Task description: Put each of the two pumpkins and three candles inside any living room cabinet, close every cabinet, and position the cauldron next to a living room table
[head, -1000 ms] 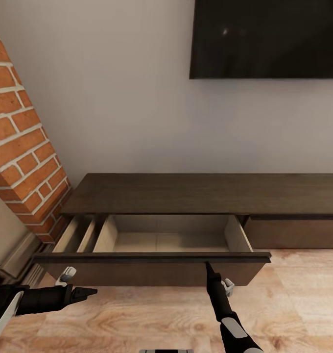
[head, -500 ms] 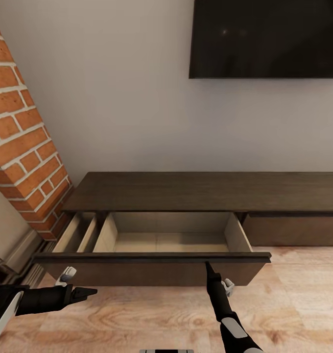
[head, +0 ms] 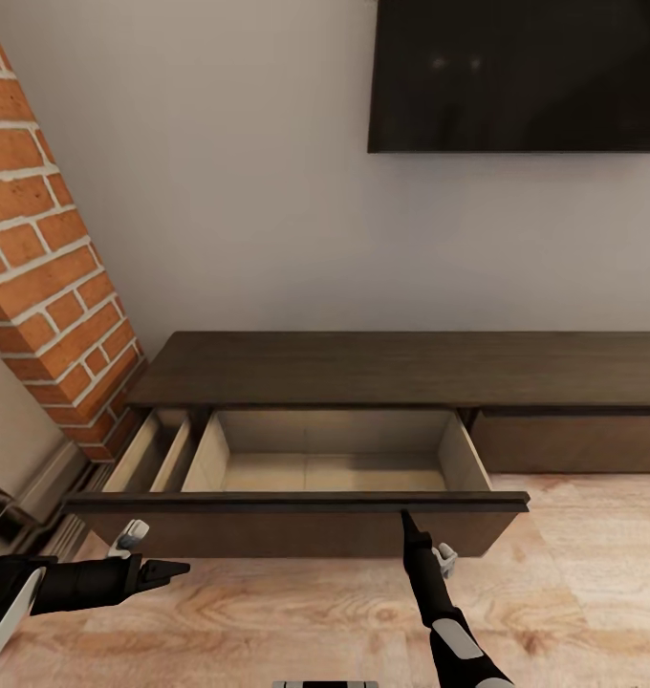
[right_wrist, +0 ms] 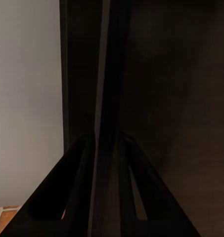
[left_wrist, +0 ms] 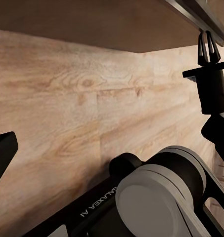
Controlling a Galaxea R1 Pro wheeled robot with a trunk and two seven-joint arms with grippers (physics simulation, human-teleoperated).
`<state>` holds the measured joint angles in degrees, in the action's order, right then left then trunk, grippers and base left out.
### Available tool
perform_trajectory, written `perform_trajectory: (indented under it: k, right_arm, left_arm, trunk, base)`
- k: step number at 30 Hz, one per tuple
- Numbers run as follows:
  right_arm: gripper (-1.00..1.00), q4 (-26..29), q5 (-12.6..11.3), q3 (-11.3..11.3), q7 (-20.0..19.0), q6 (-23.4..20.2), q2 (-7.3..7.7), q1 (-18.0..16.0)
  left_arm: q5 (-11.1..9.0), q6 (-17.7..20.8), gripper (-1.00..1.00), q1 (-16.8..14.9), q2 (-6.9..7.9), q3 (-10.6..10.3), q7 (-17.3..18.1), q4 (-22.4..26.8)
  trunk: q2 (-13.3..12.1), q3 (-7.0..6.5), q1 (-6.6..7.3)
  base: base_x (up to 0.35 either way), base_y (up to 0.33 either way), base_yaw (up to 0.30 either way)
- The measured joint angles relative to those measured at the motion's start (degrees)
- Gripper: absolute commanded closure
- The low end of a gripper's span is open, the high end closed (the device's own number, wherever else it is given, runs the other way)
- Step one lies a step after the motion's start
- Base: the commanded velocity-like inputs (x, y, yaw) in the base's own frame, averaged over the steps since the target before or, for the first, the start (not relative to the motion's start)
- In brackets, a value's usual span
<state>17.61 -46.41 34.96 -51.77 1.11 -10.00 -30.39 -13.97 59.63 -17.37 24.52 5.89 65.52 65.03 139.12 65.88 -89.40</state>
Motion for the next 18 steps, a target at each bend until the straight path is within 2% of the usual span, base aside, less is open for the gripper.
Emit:
perform_trajectory:
  k: [8,18]
  right_arm:
    - [1.0,0.0,0.0,0.0,0.0,0.0,0.0,0.0]
    - [1.0,0.0,0.1,0.0,-0.1,0.0,0.0,0.0]
  left_arm:
    - [0.0,0.0,-1.0,0.0,0.0,0.0,0.0,0.0]
    - [0.0,0.0,-1.0,0.0,0.0,0.0,0.0,0.0]
  trunk:
    - [0.0,0.0,0.0]
    - [0.0,0.0,0.0]
  base:
    - [-0.074,0.0,0.0]
    - [-0.007,0.0,0.0]
